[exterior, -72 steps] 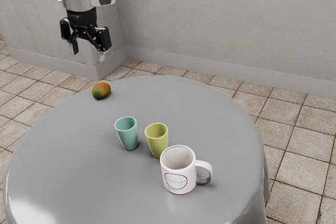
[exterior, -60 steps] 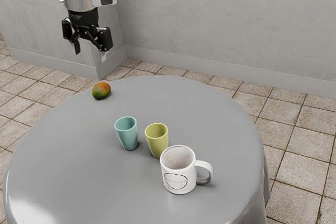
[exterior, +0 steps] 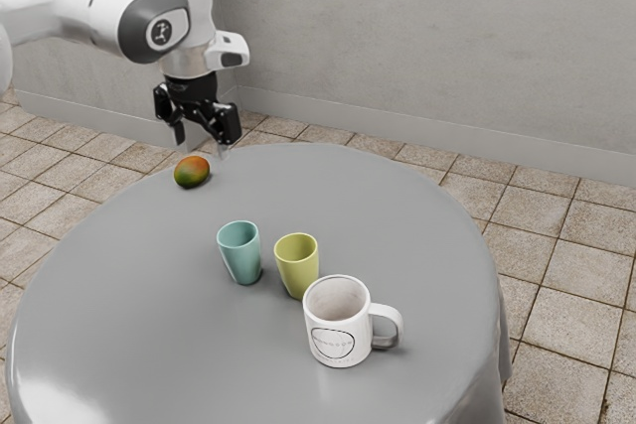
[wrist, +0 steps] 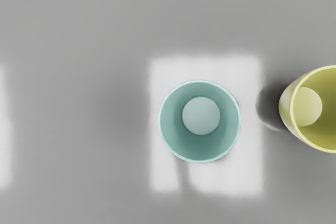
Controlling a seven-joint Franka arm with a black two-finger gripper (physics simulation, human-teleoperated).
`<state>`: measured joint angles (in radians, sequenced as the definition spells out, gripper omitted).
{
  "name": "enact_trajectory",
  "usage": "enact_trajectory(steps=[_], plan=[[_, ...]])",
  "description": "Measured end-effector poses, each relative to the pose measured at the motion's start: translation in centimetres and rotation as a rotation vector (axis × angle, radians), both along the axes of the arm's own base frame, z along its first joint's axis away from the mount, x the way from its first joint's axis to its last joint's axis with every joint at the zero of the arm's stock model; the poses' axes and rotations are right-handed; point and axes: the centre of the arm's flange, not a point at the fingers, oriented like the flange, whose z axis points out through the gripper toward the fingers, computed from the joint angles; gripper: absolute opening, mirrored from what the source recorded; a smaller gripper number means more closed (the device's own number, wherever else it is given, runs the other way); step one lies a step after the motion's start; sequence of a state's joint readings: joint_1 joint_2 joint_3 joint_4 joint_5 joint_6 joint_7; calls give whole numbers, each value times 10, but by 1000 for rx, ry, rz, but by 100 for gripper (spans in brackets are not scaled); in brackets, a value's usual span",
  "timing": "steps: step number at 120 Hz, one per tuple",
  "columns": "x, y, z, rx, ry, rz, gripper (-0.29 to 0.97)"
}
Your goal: Place the left cup onto the right cup
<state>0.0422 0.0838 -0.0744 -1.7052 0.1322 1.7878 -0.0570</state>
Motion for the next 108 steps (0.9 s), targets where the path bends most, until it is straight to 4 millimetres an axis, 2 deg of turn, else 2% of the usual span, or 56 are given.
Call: enact_trajectory(steps=[43,79,94,108], plan=[[2,-16,-47,-11,-12,-11,68],[1,-45,-71,-23,-24,-16,68],[1,-44,-87,-26,-18,1,67],[6,-35,-104,-31,-11,28,67]])
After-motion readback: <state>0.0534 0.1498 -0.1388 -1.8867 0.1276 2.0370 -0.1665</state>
